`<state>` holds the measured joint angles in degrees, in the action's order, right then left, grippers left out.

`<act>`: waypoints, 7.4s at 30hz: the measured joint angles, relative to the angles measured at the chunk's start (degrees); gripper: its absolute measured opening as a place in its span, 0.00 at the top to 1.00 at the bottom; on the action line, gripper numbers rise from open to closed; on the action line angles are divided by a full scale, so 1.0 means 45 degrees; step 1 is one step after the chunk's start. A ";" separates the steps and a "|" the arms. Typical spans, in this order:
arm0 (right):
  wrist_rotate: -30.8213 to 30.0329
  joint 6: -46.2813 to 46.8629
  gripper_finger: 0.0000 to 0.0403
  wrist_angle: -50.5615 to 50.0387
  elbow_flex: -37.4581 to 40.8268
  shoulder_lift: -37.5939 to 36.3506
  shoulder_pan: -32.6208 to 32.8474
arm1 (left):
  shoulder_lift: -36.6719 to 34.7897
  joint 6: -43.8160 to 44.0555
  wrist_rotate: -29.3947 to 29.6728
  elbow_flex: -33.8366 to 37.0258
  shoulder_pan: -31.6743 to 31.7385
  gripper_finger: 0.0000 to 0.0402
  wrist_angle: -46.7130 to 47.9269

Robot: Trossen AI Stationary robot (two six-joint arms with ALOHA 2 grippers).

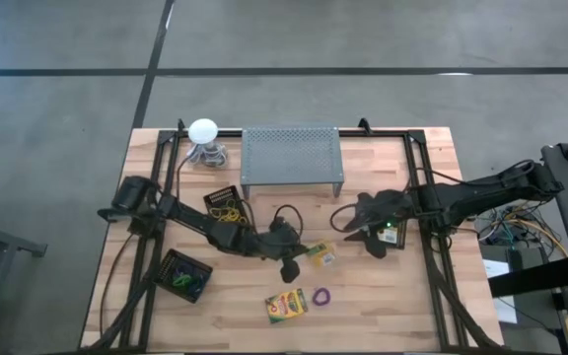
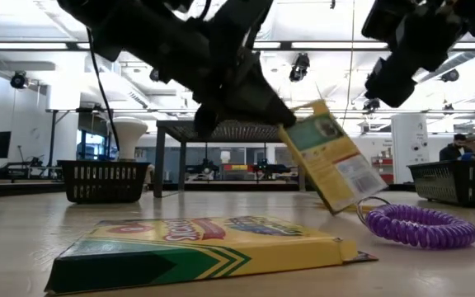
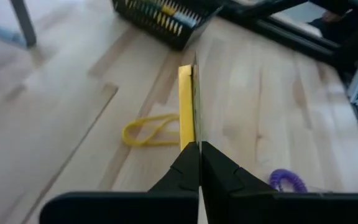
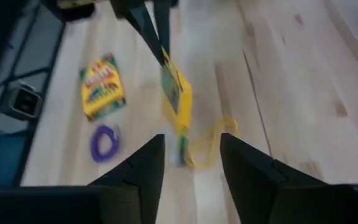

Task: Pick & Place Office Desk Supplies
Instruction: Put the crayon box into the top right black bin

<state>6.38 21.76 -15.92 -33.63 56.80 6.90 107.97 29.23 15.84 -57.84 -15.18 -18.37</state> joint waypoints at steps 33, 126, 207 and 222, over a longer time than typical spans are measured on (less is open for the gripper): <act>0.1053 -0.2880 0.51 0.5969 -0.0464 0.5098 0.0083 | -0.0051 -0.1455 -0.0124 0.0000 0.0000 0.99 -0.1457; -0.3576 0.6159 0.98 -0.9700 -0.0199 -0.5454 0.0248 | -0.3548 -0.1452 0.1242 -0.1870 -0.0345 0.45 0.5025; -0.4331 0.3011 0.46 -0.6050 -0.1214 0.0262 0.0248 | 0.2140 -0.4691 -0.0158 -0.2793 -0.4216 0.45 0.6424; -0.2918 0.3350 0.46 -0.4237 -0.1243 0.0068 0.0252 | 0.1511 -0.6263 0.3052 -0.3331 -0.3507 0.46 0.7225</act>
<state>-6.75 36.83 -34.99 -39.22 57.10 8.03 114.77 1.05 29.58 -72.83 -30.96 14.14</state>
